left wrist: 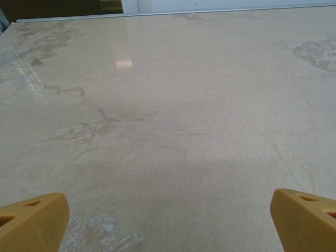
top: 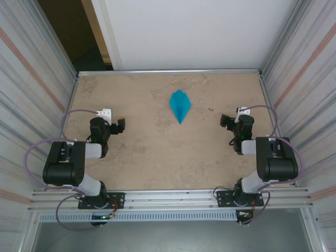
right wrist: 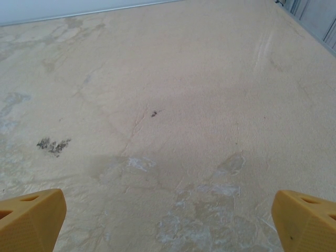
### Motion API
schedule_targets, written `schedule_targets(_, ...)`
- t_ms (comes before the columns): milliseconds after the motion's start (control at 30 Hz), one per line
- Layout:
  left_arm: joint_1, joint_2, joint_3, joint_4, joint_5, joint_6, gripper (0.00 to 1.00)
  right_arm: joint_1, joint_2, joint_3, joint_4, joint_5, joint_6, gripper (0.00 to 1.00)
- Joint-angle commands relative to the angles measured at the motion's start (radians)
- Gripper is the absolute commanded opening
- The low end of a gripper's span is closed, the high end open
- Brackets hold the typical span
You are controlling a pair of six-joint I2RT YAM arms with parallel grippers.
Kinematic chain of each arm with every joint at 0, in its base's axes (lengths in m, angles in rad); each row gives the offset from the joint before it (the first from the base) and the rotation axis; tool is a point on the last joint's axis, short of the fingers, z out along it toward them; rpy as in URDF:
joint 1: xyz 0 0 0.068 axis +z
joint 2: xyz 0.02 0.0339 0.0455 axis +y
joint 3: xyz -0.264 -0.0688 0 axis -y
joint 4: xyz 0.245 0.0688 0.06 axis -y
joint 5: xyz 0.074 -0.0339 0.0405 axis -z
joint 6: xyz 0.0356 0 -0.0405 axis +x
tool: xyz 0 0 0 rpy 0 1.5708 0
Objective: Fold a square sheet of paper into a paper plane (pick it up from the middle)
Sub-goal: Reset both arms
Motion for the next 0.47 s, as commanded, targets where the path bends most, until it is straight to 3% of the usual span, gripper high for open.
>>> schedule_targets(0, 0.005, 0.003, 0.024, -0.011, -0.008, 0.022, 0.99, -0.005, 0.004, -0.004, 0.028, 0.015, -0.017, 0.99)
schedule_targets(433, 0.011, 0.006, 0.03, -0.021, 0.005, 0.02, 0.99, -0.005, 0.004, -0.004, 0.029, 0.012, -0.017, 0.99)
